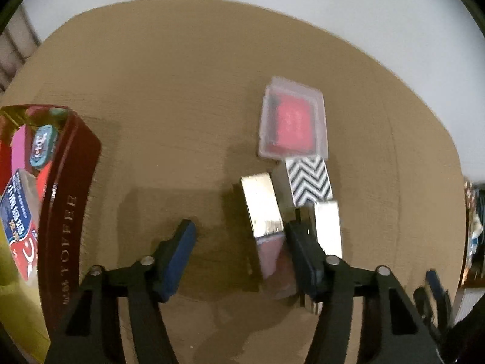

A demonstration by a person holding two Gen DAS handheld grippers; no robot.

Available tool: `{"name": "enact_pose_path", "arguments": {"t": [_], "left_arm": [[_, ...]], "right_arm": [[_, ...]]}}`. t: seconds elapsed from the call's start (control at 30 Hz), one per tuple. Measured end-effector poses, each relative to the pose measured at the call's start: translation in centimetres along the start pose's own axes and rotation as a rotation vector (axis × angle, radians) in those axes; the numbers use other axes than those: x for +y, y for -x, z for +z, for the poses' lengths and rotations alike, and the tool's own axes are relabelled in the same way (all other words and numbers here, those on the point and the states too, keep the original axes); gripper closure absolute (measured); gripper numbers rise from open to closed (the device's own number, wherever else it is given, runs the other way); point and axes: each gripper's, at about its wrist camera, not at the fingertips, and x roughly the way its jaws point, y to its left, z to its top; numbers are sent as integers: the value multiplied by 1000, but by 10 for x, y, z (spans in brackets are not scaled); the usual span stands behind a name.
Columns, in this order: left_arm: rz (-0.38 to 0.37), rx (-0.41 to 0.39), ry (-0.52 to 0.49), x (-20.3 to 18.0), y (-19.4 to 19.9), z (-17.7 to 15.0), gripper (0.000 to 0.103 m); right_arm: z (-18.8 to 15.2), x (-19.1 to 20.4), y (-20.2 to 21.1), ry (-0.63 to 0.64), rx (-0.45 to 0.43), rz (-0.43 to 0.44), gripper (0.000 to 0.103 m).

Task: Organize rigid objects
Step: 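Reach the left gripper toward the gold lipstick tube, then grasp the gold lipstick with the left gripper and drop it in the tin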

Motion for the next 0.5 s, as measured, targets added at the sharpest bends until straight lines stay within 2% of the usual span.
{"name": "enact_pose_path", "arguments": {"t": [0.03,0.07,0.1,0.13,0.23,0.37,0.43,0.5], "left_arm": [[9,1,-1,3,0,-1,54],[22,1,0,4,0,-1,62],[38,-4,0,5,2,-2,79],[40,-8,-2,6,2,-3,85],[13,-21,-15,7,5,-7,86],[26,-43,-67,3,10,-23,86],[1,-36,-89,-7,10,-20,86],[-6,-36,-101,-10,15,-32,86]], "right_arm": [[0,0,0,-1,0,0,29],[0,0,1,-2,1,0,29],[0,-1,1,-3,1,0,29],[1,-2,1,-3,3,1,29],[1,-3,2,-7,5,0,29],[2,-4,3,-9,9,-1,29],[2,-5,3,-11,9,-1,29],[2,-4,2,-13,11,-3,29]]}}
